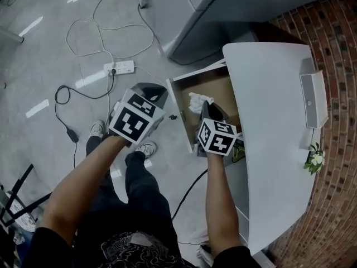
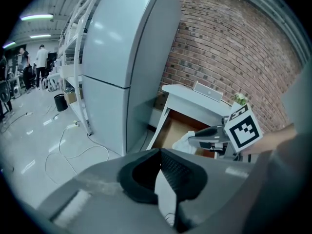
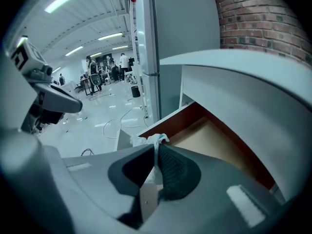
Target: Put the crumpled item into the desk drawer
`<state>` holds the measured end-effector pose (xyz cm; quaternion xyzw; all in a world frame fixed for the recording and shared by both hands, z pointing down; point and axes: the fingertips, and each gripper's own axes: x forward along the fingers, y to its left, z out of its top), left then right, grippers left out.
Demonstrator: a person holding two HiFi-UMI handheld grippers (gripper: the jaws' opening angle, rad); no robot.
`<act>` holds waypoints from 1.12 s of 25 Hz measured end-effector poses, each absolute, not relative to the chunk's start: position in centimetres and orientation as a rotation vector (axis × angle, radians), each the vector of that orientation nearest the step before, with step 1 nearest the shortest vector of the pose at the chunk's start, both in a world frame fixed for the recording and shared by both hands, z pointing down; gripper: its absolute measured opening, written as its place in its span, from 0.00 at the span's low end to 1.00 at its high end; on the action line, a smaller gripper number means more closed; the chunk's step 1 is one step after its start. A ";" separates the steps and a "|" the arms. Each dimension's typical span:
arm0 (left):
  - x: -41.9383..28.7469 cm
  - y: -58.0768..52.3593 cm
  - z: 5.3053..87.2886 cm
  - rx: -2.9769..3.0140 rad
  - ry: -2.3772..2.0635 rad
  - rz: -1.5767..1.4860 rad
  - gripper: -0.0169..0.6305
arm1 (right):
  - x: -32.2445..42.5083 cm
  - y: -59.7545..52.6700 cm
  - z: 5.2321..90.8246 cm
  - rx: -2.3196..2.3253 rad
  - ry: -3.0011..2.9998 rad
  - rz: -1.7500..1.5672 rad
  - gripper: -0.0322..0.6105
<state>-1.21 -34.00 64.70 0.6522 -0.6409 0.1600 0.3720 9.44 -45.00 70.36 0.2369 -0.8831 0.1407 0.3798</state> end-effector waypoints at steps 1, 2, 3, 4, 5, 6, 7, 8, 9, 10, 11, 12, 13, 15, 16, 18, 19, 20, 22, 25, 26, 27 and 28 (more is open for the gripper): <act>-1.1 -33.9 64.9 1.671 -1.636 0.415 0.03 | 9.5 -45.1 71.0 0.603 -2.247 0.357 0.09; -0.9 -33.8 65.2 1.671 -1.630 0.420 0.03 | 9.5 -45.3 71.6 0.601 -2.238 0.355 0.09; -0.8 -33.7 65.4 1.669 -1.625 0.424 0.03 | 9.6 -45.4 72.1 0.599 -2.230 0.353 0.09; -0.7 -33.6 65.6 1.667 -1.621 0.428 0.03 | 9.5 -45.5 72.6 0.597 -2.223 0.350 0.09; -0.6 -33.5 65.8 1.666 -1.617 0.431 0.03 | 9.5 -45.6 73.0 0.595 -2.218 0.347 0.09; -0.6 -33.4 66.0 1.666 -1.614 0.434 0.03 | 9.4 -45.6 73.4 0.593 -2.215 0.344 0.09; -0.5 -33.4 66.1 1.668 -1.611 0.438 0.03 | 9.3 -45.7 73.6 0.593 -2.213 0.341 0.09; -0.5 -33.4 66.3 1.669 -1.609 0.439 0.03 | 9.2 -45.8 73.9 0.593 -2.210 0.340 0.09; -0.5 -33.4 66.4 1.669 -1.608 0.439 0.03 | 9.1 -45.9 74.1 0.594 -2.208 0.340 0.09; -0.5 -33.4 66.5 1.667 -1.606 0.438 0.03 | 9.1 -46.0 74.3 0.595 -2.206 0.343 0.09; -0.6 -33.4 66.6 1.664 -1.604 0.437 0.03 | 9.0 -46.0 74.5 0.596 -2.204 0.346 0.09; -0.7 -33.3 66.7 1.661 -1.602 0.437 0.03 | 9.0 -46.0 74.7 0.598 -2.202 0.350 0.09; -0.7 -33.3 66.8 1.660 -1.600 0.436 0.03 | 9.0 -46.0 74.8 0.600 -2.200 0.354 0.09; -0.7 -33.4 66.9 1.661 -1.598 0.435 0.03 | 9.0 -46.0 75.1 0.602 -2.197 0.357 0.09; -0.7 -33.4 66.9 1.663 -1.597 0.436 0.03 | 9.1 -46.0 75.2 0.603 -2.195 0.358 0.09; -0.7 -33.5 67.1 1.665 -1.595 0.438 0.03 | 9.1 -45.9 75.3 0.605 -2.194 0.361 0.09; -0.7 -33.6 67.2 1.666 -1.593 0.439 0.03 | 9.1 -45.9 75.4 0.606 -2.194 0.364 0.09; -0.7 -33.7 67.2 1.665 -1.592 0.439 0.03 | 9.1 -45.9 75.5 0.607 -2.194 0.367 0.10; -0.6 -33.8 67.4 1.665 -1.585 0.439 0.03 | 9.2 -45.8 75.7 0.608 -2.189 0.372 0.10; -0.3 -33.6 67.5 1.667 -1.575 0.446 0.03 | 9.5 -45.7 76.0 0.607 -2.179 0.376 0.13; -0.3 -33.6 67.5 1.668 -1.573 0.450 0.03 | 9.6 -45.7 76.0 0.608 -2.178 0.379 0.15; -0.4 -33.5 67.5 1.667 -1.571 0.453 0.03 | 9.6 -45.6 76.0 0.609 -2.177 0.385 0.18; -0.5 -33.4 67.5 1.665 -1.571 0.454 0.03 | 9.6 -45.5 76.0 0.610 -2.175 0.392 0.19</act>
